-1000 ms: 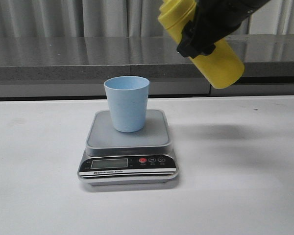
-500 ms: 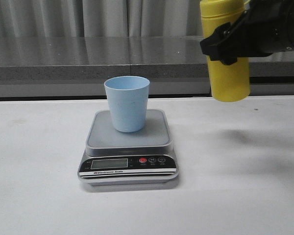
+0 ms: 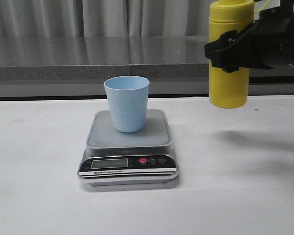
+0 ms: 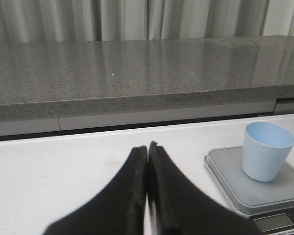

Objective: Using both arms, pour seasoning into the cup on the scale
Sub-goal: 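Rotate the yellow bottle upright with the right gripper, then lower the yellow bottle onto the table and open the right gripper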

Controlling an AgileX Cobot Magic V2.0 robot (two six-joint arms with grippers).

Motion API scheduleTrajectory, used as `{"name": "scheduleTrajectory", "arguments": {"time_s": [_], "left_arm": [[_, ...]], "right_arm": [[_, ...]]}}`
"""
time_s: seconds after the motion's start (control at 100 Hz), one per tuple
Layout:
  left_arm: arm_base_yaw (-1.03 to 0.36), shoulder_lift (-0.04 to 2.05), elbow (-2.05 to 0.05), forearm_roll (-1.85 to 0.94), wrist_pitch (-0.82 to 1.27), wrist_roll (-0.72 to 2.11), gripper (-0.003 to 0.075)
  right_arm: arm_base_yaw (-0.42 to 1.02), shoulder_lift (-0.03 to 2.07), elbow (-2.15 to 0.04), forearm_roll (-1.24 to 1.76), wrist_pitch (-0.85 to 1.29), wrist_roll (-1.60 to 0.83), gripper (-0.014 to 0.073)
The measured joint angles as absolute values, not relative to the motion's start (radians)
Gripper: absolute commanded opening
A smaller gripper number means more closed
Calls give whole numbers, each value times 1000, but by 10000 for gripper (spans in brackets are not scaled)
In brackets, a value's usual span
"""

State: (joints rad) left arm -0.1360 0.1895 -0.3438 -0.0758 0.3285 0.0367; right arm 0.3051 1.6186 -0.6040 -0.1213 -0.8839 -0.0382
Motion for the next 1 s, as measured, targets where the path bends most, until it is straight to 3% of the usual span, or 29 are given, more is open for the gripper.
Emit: {"name": "scheduleTrajectory", "arguments": {"time_s": [0.84, 1.0], "left_arm": [[-126, 189, -344, -76, 329, 37, -20], [-126, 189, -344, -76, 329, 37, -20]], "right_arm": [[305, 1849, -604, -132, -1010, 62, 252], [305, 1849, -598, -138, -1016, 63, 338]]}}
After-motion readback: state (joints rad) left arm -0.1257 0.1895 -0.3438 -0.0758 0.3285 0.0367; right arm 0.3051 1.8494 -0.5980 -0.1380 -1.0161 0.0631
